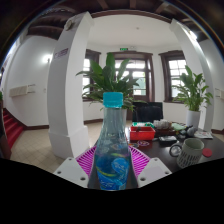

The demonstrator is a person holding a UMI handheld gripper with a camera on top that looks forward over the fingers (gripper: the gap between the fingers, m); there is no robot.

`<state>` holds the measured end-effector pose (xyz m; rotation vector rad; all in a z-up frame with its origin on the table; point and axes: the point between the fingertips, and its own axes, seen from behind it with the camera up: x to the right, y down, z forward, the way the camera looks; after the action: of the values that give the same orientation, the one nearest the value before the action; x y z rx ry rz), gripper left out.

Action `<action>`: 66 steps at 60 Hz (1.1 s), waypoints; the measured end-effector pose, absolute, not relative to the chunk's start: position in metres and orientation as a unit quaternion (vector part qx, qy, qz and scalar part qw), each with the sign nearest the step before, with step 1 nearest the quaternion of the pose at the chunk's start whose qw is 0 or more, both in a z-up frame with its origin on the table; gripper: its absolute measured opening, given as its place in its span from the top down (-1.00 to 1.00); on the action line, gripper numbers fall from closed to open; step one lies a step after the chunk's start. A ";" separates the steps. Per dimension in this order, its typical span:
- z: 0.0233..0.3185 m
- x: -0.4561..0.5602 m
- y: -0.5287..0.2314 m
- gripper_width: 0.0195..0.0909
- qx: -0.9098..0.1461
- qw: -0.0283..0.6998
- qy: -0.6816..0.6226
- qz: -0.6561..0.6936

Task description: Pour water

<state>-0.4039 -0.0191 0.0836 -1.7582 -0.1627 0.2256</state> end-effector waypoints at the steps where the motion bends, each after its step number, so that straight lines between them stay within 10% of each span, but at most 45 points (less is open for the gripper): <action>1: 0.083 -0.404 -0.019 0.16 -0.767 0.630 -0.073 0.098; 8: 0.085 -0.406 -0.020 0.45 -0.762 0.635 -0.082 0.100; 28: 0.087 -0.401 -0.016 0.44 -0.759 0.634 -0.055 0.136; 66: 0.155 -0.259 0.055 0.41 -0.475 0.444 0.521 0.553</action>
<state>-0.2589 0.0545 0.1545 -1.1785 1.2913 1.3702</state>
